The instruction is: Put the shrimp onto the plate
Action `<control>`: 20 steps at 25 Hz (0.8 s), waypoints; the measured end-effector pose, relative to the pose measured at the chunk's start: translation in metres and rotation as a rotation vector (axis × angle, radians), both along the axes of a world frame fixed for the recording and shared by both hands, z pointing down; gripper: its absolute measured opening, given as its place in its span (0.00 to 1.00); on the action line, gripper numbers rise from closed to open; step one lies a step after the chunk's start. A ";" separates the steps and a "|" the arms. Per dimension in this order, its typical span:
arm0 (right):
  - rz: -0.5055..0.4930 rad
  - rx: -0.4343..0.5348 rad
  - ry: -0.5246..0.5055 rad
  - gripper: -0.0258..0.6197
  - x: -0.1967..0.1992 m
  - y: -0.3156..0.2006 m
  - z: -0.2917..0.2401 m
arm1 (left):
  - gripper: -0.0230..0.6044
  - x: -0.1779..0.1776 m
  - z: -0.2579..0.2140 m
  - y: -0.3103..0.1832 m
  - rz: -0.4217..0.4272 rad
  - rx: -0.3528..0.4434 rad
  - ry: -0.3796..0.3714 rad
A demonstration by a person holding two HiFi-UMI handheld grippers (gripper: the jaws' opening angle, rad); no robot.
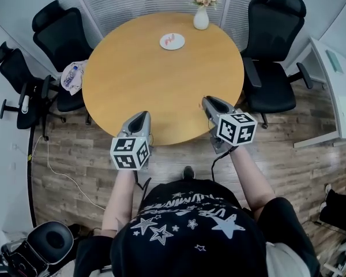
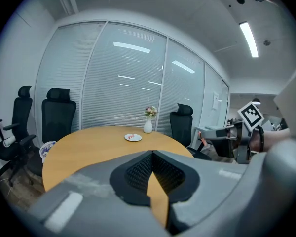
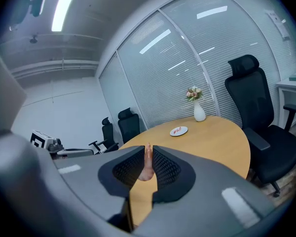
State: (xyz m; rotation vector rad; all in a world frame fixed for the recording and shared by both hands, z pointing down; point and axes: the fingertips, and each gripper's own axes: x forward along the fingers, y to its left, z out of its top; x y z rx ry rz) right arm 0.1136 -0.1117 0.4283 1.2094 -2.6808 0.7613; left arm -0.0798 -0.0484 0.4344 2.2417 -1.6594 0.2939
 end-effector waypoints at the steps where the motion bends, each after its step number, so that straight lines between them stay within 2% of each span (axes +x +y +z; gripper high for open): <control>1: -0.008 0.001 -0.002 0.12 0.001 -0.005 0.000 | 0.04 0.001 -0.001 -0.005 -0.008 0.002 -0.002; 13: -0.031 -0.035 -0.039 0.12 -0.002 -0.048 0.009 | 0.04 -0.007 -0.006 -0.036 -0.063 0.003 -0.021; 20: -0.004 -0.025 -0.017 0.12 -0.003 -0.071 0.007 | 0.04 -0.009 -0.005 -0.073 -0.023 0.006 0.000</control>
